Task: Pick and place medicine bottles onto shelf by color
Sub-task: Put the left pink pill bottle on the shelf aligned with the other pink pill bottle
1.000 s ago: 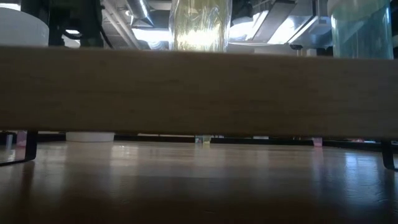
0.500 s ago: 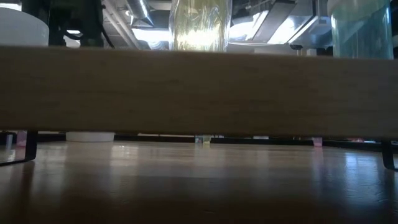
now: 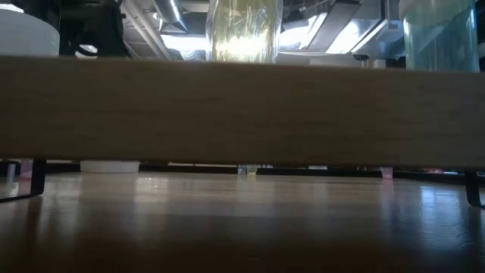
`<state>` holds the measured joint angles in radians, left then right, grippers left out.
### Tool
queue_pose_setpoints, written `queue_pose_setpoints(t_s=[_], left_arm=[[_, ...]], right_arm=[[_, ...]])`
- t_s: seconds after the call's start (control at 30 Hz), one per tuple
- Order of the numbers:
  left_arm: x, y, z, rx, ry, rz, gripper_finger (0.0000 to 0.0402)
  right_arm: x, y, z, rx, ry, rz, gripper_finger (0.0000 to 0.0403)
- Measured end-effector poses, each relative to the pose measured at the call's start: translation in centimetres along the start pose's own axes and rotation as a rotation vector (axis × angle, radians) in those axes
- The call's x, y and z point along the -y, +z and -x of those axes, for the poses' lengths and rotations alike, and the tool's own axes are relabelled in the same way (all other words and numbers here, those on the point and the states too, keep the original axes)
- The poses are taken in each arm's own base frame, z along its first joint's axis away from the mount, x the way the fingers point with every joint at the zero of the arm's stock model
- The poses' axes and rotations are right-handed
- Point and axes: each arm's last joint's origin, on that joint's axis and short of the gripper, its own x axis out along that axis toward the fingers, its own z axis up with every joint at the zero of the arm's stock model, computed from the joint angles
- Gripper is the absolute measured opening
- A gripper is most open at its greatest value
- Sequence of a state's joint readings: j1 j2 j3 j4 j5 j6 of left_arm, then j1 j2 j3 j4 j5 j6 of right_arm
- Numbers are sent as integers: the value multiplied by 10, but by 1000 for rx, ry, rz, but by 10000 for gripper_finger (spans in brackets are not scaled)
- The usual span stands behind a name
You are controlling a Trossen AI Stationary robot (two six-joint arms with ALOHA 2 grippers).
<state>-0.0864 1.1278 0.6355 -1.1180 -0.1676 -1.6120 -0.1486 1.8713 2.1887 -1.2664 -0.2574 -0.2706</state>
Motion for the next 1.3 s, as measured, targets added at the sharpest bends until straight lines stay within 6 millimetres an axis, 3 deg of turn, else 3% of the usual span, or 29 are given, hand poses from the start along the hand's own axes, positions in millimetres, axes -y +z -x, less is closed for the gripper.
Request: queue_pose_setpoints(t_s=[0.3, 0.83, 1.1, 1.3], left_arm=[[-2, -2, -10, -20, -7, 10, 260], [-2, -2, -10, -25, -7, 3, 112], [0, -2, -8, -26, -21, 1, 103], [14, 1, 15, -22, -114, -99, 103]], right_arm=[[0, 0, 0, 0, 0, 0, 4], [0, 0, 0, 1, -1, 0, 4], [0, 0, 0, 1, -1, -1, 4], [0, 0, 0, 1, -2, 0, 4]])
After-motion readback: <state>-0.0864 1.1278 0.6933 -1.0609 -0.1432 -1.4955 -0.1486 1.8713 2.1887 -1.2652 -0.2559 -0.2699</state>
